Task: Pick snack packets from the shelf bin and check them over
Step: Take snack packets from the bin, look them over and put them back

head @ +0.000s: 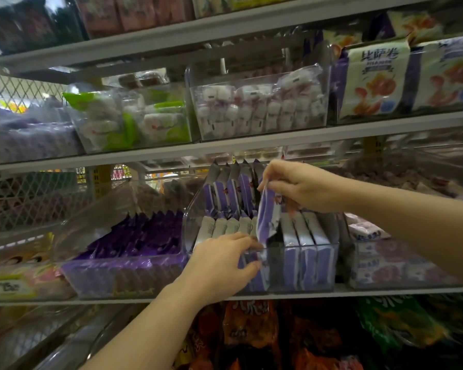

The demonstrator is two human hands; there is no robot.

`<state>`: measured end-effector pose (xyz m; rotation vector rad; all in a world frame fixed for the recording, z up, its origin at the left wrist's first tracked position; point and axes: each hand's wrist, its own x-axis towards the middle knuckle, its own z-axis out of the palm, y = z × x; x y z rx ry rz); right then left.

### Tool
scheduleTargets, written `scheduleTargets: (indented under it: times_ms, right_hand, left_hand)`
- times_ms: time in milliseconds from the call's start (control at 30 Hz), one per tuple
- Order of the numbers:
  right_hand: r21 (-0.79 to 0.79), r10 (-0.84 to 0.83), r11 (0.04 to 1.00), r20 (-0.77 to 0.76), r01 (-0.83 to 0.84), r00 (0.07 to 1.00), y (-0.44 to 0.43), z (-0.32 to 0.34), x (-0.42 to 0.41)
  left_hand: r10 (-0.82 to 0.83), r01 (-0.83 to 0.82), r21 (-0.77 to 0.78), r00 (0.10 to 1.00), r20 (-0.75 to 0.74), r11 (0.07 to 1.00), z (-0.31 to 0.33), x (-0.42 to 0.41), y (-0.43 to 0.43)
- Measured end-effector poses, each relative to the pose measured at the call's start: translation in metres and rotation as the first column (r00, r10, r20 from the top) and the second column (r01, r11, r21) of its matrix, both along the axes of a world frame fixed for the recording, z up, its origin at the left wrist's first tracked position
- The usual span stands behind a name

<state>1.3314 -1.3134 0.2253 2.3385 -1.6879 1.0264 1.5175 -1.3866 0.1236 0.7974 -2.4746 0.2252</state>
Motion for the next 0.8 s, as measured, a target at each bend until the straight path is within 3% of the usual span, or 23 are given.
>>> scheduleTargets:
  times_ms: [133, 200, 267, 367, 467, 567, 667, 733, 800]
  right_hand:
    - [-0.009, 0.092, 0.996, 0.301, -0.094, 0.949, 0.020, 0.006, 0.011]
    - [-0.056, 0.111, 0.994, 0.382, -0.097, 0.917, 0.028, 0.005, 0.017]
    - [-0.147, 0.067, 0.989, 0.369, -0.012, 0.927, 0.035, 0.000, 0.023]
    - [-0.346, 0.017, 0.932, 0.331, 0.104, 0.944, 0.043, -0.016, 0.037]
    - [-0.478, 0.098, 0.873, 0.368, 0.098, 0.925, 0.043, -0.043, 0.056]
    - [-0.477, 0.269, 0.879, 0.448, -0.027, 0.853, 0.035, -0.077, 0.079]
    - [-0.412, 0.324, 0.904, 0.495, -0.111, 0.806, 0.024, -0.116, 0.103]
    - [-0.369, 0.354, 0.914, 0.528, -0.166, 0.772, 0.017, -0.139, 0.118]
    - [-0.345, 0.402, 0.909, 0.580, -0.233, 0.709, 0.009, -0.162, 0.129]
  left_hand:
    - [-0.016, 0.023, 0.128, 0.998, -0.053, 0.991, 0.003, 0.003, 0.003]
    - [-0.026, 0.079, 0.283, 0.982, -0.186, 0.956, 0.002, 0.008, 0.006]
    - [-0.019, 0.152, 0.351, 0.935, -0.354, 0.924, 0.003, 0.014, 0.012]
    - [-0.027, 0.274, 0.317, 0.793, -0.608, 0.908, 0.007, 0.022, 0.022]
    - [0.016, 0.415, 0.322, 0.593, -0.805, 0.851, 0.009, 0.027, 0.031]
    - [0.161, 0.571, 0.423, 0.452, -0.877, 0.703, 0.007, 0.032, 0.036]
    - [0.230, 0.748, 0.398, 0.324, -0.917, 0.532, -0.004, 0.045, 0.034]
    - [0.270, 0.749, 0.372, 0.263, -0.926, 0.548, -0.014, 0.057, 0.031]
    - [0.287, 0.692, 0.357, 0.222, -0.932, 0.628, -0.028, 0.067, 0.029]
